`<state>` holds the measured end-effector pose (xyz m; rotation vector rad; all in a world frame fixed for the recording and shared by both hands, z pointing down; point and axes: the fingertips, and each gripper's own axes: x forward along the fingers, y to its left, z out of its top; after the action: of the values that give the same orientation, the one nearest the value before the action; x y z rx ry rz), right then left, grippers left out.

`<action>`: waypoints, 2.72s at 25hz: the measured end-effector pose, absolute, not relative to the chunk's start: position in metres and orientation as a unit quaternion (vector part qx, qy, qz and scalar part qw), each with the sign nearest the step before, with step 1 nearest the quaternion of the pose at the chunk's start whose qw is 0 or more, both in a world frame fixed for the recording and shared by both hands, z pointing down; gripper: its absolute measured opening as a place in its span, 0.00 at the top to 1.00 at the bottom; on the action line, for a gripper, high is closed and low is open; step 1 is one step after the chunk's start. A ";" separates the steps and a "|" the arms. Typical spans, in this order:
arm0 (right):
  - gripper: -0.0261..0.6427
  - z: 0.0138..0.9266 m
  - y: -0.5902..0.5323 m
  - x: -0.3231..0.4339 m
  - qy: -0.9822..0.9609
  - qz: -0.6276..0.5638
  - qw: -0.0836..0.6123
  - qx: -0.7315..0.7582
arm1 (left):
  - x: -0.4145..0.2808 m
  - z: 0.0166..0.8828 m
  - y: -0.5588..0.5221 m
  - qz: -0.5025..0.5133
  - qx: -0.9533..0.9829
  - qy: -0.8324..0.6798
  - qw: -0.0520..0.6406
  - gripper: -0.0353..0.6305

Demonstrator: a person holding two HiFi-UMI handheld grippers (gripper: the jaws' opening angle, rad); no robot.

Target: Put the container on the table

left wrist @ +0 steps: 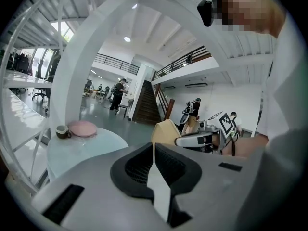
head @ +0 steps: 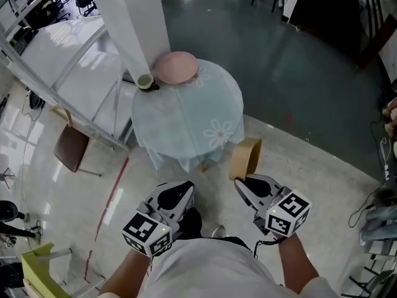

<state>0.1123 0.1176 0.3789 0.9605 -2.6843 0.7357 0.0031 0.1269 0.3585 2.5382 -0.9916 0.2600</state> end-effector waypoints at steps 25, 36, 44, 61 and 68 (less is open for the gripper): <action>0.91 0.384 -0.045 0.008 -0.896 0.263 0.133 0.332 | -0.103 0.368 -0.050 0.090 0.912 -0.336 0.217 0.90; 0.91 0.389 -0.072 0.005 -0.885 0.274 0.134 0.352 | -0.113 0.373 -0.083 0.094 0.917 -0.319 0.220 0.90; 0.91 0.400 -0.082 0.012 -0.884 0.283 0.136 0.345 | -0.111 0.387 -0.090 0.105 0.910 -0.325 0.235 0.90; 0.91 0.434 -0.157 0.038 -0.904 0.285 0.182 0.262 | -0.081 0.392 -0.140 0.107 0.873 -0.405 0.249 0.90; 0.91 0.461 -0.189 0.048 -0.911 0.269 0.232 0.207 | -0.063 0.402 -0.164 0.109 0.849 -0.442 0.268 0.90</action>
<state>0.0479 -0.1887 0.4609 0.5680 -2.5045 0.7398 -0.0625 -0.1638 0.4020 2.2899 -1.1937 0.2948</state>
